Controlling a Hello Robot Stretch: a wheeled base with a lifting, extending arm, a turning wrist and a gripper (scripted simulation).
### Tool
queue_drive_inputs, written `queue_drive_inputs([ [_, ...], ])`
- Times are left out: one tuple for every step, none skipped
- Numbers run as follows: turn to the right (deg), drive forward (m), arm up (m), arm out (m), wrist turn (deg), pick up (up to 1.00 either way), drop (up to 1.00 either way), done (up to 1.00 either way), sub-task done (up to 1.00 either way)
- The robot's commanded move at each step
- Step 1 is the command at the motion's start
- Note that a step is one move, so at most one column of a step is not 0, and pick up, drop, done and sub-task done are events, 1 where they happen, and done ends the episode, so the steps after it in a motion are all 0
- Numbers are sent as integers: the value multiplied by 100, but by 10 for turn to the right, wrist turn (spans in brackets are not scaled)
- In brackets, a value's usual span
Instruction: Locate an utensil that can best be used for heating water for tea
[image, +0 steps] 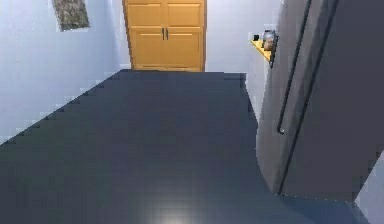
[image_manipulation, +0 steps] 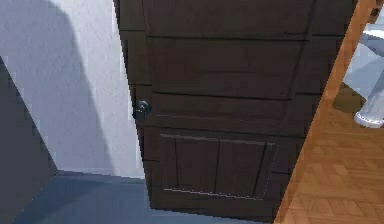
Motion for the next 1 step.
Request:
queue_drive_inputs([
  [30,0,0,0,0,0,0,0,0],
])
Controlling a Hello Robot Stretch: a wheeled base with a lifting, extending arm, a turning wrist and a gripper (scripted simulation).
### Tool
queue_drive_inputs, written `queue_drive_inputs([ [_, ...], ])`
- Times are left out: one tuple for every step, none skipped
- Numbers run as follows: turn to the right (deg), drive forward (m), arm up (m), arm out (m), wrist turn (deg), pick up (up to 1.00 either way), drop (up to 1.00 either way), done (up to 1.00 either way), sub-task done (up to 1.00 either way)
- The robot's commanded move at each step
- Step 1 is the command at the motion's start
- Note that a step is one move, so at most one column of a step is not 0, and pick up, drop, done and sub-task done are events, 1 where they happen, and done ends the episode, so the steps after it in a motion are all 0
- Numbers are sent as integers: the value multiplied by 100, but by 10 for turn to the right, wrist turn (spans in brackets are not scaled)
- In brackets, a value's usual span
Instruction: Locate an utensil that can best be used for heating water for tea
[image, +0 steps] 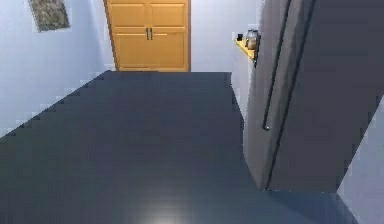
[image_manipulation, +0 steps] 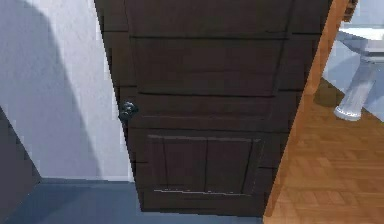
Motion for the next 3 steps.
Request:
queue_drive_inputs([
  [0,80,0,0,0,0,0,0,0],
  [0,100,0,0,0,0,0,0,0],
  [-150,0,0,0,0,0,0,0,0],
])
